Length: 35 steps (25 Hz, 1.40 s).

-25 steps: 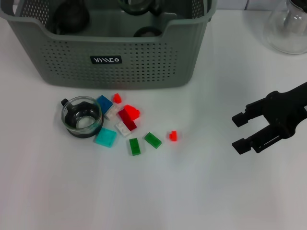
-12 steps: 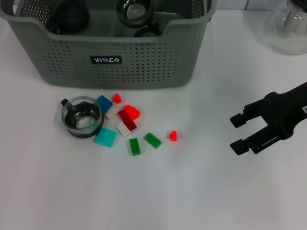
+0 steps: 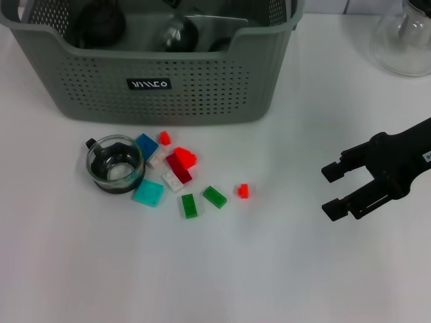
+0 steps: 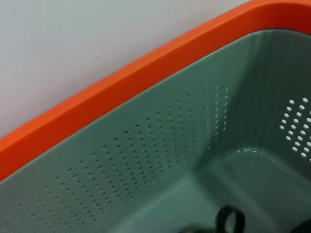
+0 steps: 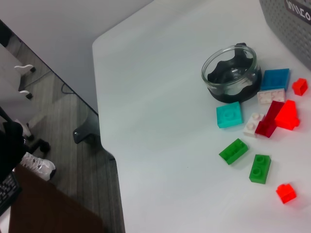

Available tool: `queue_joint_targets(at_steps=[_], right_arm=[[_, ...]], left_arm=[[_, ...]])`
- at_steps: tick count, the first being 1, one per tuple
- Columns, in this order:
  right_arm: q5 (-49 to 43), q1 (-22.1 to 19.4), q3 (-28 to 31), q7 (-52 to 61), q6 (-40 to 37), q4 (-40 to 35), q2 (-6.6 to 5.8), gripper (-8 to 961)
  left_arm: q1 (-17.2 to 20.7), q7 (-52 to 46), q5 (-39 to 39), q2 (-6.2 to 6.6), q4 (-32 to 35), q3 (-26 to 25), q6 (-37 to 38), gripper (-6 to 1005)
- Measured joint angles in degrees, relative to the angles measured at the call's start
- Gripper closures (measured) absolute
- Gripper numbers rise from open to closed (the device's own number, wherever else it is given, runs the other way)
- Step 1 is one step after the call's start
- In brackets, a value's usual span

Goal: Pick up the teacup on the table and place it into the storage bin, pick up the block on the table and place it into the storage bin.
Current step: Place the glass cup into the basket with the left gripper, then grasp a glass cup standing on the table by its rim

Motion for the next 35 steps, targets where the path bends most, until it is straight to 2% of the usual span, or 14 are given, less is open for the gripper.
queue_joint_targets(at_steps=[5,9,12,15,16,19,21,25,27,31,33,35], right_arm=[[0.0,-0.11,0.0,0.0,0.03,0.0,0.01,31],[0.01,-0.2,0.0,-0.21,0.02,0.03,0.01,31],[0.01,-0.23,0.0,-0.68,0.03,0.14,0.01,31],[0.01,-0.23,0.0,-1.01,0.03,0.2,0.07,32],[0.01,-0.24,0.0,-1.14,0.02,0.25,0.08,32],[0.01,-0.51,0.12,-1.44,0.02,0.23,0.09,32],[0.01,-0.68,0.23,-1.51,0.01,0.15,0.1,32],[0.0,-0.82,0.35,-1.6,0.02,0.12,0.1,32],[0.01,-0.84,0.37,-1.61,0.21,0.1,0.1,32],[0.01,-0.78,0.45,-1.63,0.93,0.12,0.21,32],[0.16,-0.6,0.46,-1.63,1.6,0.31,0.26,32],[0.28,-0.31,0.46,-1.65,2.27,0.52,0.54,32]], left_arm=[[0.6,0.1,0.0,0.0,1.12,-0.04,0.24,797],[2.54,-0.13,-0.3,-0.55,7.59,-0.54,3.08,705],[5.35,-0.18,-0.74,-1.94,17.08,-2.22,6.01,595],[9.01,0.23,-3.28,-3.39,27.76,-6.41,8.28,484],[10.01,0.64,-5.19,-3.51,30.35,-7.38,9.05,461],[14.73,3.56,-17.38,-3.2,39.13,-10.9,12.87,392],[18.81,7.75,-31.4,-2.32,42.82,-13.42,16.63,347],[26.13,19.67,-56.23,-0.58,44.4,-15.62,27.39,255],[29.01,24.23,-62.39,-0.28,44.92,-15.81,32.32,222],[34.49,31.99,-65.8,-1.06,47.75,-15.68,42.9,156],[36.99,35.47,-64.21,-1.94,49.44,-15.31,47.48,159],[39.73,38.55,-60.05,-3.41,51.62,-15.12,51.32,162]])
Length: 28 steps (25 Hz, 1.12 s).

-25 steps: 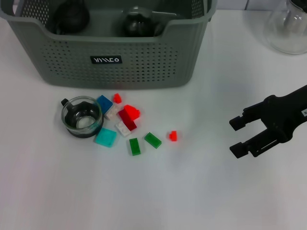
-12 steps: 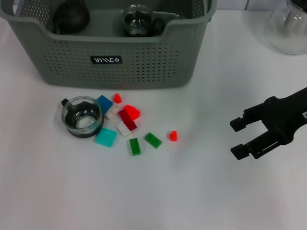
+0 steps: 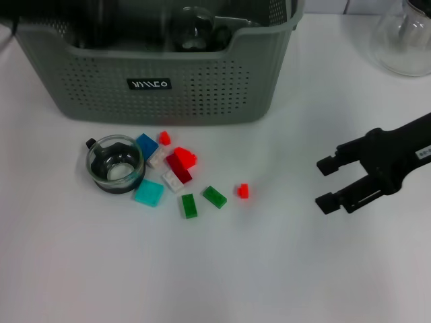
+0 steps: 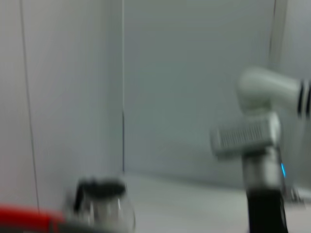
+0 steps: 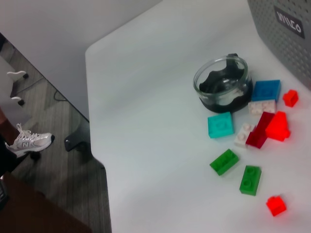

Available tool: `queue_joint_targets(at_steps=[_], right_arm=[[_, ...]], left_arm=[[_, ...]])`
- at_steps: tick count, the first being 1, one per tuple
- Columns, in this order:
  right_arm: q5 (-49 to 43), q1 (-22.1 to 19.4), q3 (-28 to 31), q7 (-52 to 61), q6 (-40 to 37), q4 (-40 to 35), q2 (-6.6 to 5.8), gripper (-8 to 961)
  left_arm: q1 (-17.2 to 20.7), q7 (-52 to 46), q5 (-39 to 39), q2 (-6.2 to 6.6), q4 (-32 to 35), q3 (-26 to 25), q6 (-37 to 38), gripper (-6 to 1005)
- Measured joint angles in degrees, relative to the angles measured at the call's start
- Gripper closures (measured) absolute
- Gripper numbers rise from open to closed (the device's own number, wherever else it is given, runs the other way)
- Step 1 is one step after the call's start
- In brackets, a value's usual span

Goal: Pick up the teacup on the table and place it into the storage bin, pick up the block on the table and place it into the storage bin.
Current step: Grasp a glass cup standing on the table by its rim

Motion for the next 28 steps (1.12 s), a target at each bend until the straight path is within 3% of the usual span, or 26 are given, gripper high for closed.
queue_joint_targets(at_steps=[4,11,15,17,20,23,28], right_arm=[[-0.01,0.65,-0.17,-0.02,0.66,-0.07,1.29,32],[-0.08,2.47,-0.43,-0.02,2.58,0.24,2.34,33],[-0.03,3.07,-0.42,0.33,3.25,0.26,2.99,33],[-0.09,3.19,-0.43,0.72,3.53,0.28,3.33,33],[-0.08,3.23,-0.39,1.0,3.58,0.28,3.42,33],[-0.06,3.24,-0.38,1.2,3.64,0.28,3.61,33],[-0.13,3.03,-0.19,1.23,3.66,0.28,4.01,33]], left_arm=[[2.64,2.44,8.01,-1.61,2.18,0.14,3.96,165],[3.37,3.67,21.41,-2.0,3.45,3.81,7.72,166],[2.93,3.71,29.85,-2.54,3.87,8.95,7.18,165],[2.54,3.75,36.28,-3.73,4.98,13.76,5.57,165],[2.55,3.76,40.19,-4.35,5.83,17.6,3.65,165],[2.89,3.03,45.46,-4.56,6.47,24.18,-0.71,165],[2.3,2.45,49.24,-4.58,5.42,27.15,-4.59,167]])
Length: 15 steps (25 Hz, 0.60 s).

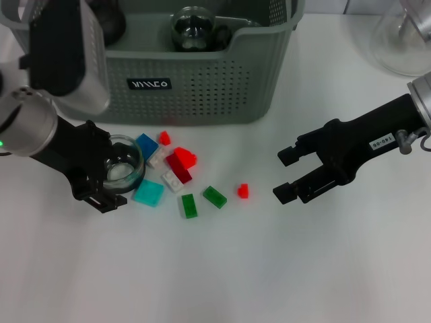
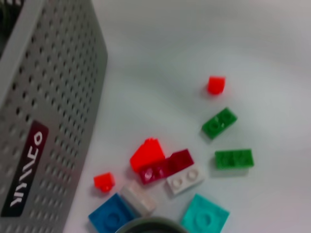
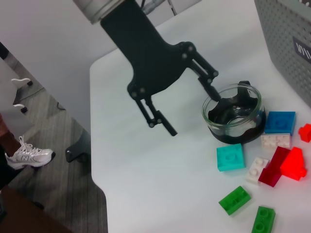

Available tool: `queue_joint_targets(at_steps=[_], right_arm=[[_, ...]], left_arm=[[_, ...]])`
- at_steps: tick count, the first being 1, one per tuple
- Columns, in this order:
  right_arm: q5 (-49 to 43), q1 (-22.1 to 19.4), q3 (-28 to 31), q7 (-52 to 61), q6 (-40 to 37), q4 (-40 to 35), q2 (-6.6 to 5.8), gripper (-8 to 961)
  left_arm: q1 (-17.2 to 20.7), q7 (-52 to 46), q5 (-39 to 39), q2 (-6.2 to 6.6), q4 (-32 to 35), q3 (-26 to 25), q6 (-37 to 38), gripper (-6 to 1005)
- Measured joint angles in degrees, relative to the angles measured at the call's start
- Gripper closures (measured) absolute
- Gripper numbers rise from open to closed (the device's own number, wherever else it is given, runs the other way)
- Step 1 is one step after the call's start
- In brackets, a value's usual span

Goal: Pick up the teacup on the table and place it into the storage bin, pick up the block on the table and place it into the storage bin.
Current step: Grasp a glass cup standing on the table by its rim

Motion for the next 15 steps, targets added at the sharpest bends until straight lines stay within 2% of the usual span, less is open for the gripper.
queue_joint_targets(at_steps=[4,15], right_arm=[[-0.02,-0.24,0.06,0.01,0.06,0.0,0.07,33],[-0.05,-0.9,0.16,-0.08,0.07,0.0,0.12,34]], left_arm=[[-0.27,-1.06,3.86,-0.01,-2.06,4.0,-3.04,169],[-0.65,-3.26,6.56,-0.13,-9.77,10.39,-10.26,172]])
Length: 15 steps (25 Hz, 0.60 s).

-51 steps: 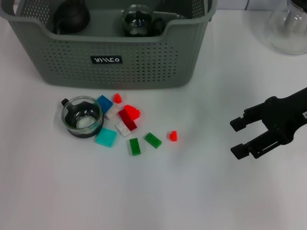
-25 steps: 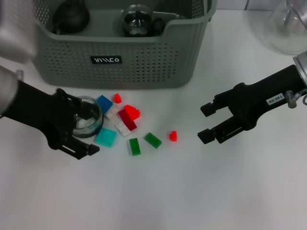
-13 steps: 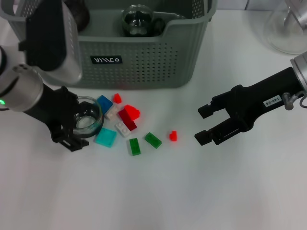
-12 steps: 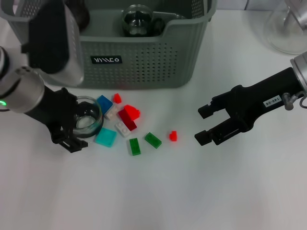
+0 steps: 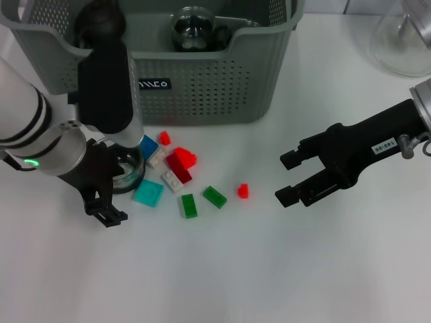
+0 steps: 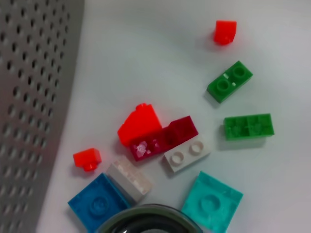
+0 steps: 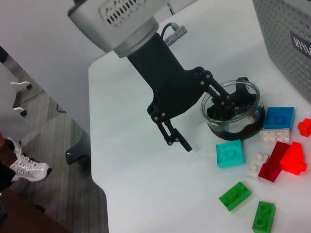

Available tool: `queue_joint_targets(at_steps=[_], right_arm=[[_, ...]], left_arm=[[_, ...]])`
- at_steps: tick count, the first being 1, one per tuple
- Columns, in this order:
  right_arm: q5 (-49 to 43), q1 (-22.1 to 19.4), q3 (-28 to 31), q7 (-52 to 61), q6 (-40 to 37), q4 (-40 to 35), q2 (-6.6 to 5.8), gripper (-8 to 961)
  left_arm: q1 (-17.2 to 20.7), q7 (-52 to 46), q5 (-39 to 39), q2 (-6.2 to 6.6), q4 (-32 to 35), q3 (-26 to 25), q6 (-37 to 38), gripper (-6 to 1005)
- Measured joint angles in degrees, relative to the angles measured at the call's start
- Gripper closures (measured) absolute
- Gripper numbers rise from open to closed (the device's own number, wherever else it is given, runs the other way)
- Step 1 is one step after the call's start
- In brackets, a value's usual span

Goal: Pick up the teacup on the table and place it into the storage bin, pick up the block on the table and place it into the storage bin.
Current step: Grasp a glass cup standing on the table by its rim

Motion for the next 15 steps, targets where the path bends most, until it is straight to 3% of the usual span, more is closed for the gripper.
queue_joint_targets(at_steps=[13,15], right_arm=[[-0.01,-0.34,0.01,0.04,0.09,0.0,0.0,35],[-0.01,-0.35,0.01,0.06,0.09,0.0,-0.01,35]], left_arm=[[-0.59,-3.04,2.95,0.0,-2.58,1.35,-1.78,186],[-0.64,-3.18,3.3,-0.04,-2.87,1.5,-2.04,271]])
